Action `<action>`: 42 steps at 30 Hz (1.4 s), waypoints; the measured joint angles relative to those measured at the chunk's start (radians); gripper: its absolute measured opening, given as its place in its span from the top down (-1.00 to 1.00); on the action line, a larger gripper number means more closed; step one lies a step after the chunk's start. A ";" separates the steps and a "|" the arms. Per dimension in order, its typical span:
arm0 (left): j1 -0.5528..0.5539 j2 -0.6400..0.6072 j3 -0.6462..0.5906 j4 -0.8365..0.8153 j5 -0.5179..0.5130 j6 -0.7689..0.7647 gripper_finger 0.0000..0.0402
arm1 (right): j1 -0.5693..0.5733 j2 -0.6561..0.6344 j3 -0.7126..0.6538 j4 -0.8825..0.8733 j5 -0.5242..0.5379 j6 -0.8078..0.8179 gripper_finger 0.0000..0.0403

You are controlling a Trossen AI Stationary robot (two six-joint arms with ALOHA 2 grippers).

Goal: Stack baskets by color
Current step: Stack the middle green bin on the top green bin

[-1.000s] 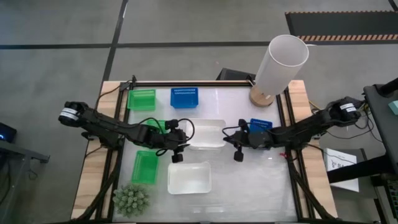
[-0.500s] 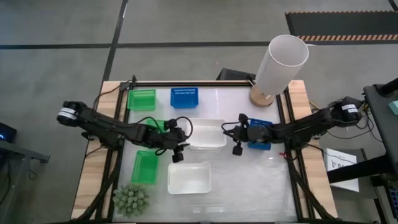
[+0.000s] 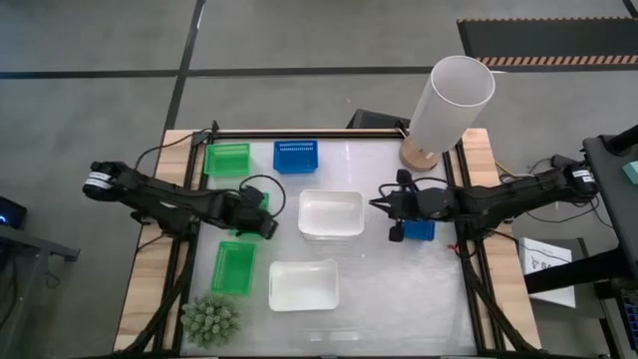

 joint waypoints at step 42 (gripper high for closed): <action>0.057 0.121 0.152 -0.204 0.004 0.605 0.99 | 0.000 -0.030 -0.034 -0.081 0.000 0.008 0.96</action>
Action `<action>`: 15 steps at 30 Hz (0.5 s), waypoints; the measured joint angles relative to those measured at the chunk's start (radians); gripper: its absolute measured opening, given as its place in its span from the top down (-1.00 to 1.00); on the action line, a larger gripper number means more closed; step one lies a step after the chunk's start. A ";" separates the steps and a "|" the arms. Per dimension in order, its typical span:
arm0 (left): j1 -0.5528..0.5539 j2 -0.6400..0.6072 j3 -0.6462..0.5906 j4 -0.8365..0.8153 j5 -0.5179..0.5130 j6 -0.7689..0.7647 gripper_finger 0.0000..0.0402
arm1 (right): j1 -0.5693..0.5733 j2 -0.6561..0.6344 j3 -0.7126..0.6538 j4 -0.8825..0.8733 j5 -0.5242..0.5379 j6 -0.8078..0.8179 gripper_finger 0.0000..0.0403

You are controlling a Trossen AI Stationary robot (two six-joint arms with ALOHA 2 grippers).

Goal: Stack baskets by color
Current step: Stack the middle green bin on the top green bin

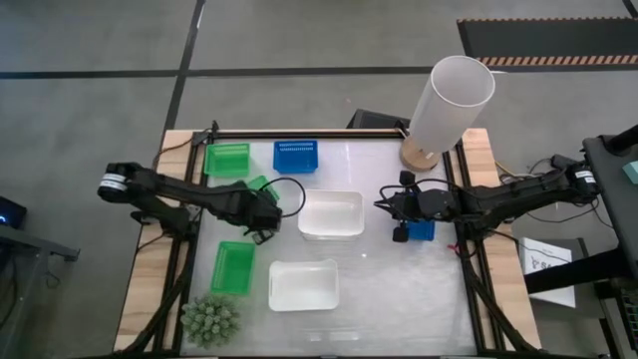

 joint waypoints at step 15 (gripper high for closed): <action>0.146 -0.249 -0.025 -0.041 -0.006 0.803 1.00 | 0.000 0.000 0.000 0.007 0.000 0.017 0.96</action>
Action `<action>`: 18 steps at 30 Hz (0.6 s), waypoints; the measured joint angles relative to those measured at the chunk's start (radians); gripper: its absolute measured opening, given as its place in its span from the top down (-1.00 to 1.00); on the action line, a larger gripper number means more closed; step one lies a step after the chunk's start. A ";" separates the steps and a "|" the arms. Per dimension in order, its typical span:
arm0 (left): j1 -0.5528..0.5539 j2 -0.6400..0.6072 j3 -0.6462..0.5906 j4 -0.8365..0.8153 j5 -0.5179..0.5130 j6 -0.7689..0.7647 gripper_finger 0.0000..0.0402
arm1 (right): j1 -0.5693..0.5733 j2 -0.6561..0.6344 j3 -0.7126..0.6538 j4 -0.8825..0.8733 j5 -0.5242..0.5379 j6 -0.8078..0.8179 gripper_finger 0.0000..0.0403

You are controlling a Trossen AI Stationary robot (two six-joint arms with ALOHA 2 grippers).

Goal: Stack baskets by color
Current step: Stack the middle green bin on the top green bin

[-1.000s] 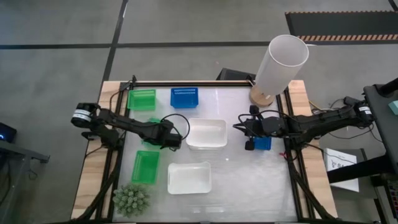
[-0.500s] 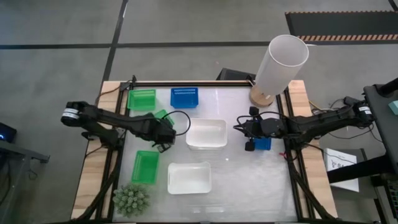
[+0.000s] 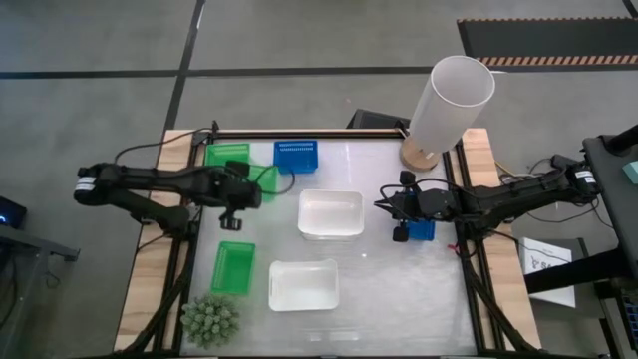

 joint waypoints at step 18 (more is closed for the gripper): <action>0.363 -0.060 -0.061 0.021 -0.113 0.136 1.00 | 0.000 0.002 0.000 0.000 0.000 -0.011 0.96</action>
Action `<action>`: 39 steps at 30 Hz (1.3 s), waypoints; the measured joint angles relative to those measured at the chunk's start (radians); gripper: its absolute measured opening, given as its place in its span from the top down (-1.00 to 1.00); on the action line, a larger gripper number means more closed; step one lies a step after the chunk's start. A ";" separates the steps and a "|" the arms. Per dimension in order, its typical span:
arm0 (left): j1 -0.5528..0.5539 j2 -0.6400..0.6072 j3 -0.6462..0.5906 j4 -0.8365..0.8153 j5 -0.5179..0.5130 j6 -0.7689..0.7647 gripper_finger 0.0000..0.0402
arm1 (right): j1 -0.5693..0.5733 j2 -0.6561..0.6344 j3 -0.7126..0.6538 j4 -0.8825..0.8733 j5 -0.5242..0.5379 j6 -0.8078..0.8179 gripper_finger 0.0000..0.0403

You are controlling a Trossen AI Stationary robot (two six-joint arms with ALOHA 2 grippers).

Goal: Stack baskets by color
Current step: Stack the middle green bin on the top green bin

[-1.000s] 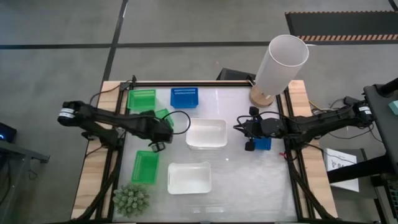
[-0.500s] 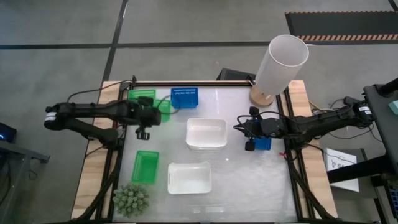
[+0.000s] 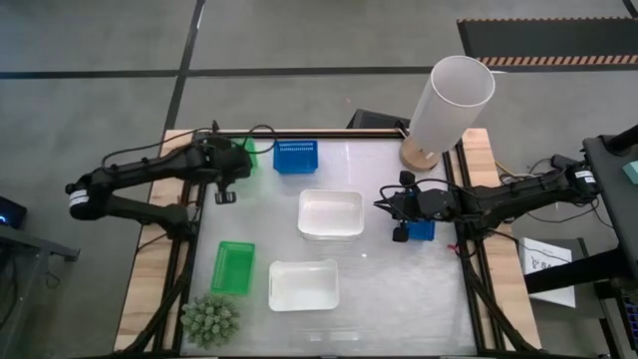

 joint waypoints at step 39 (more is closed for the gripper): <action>0.226 0.012 -0.108 0.216 0.047 0.291 0.82 | 0.000 0.002 0.000 -0.007 -0.001 0.019 0.96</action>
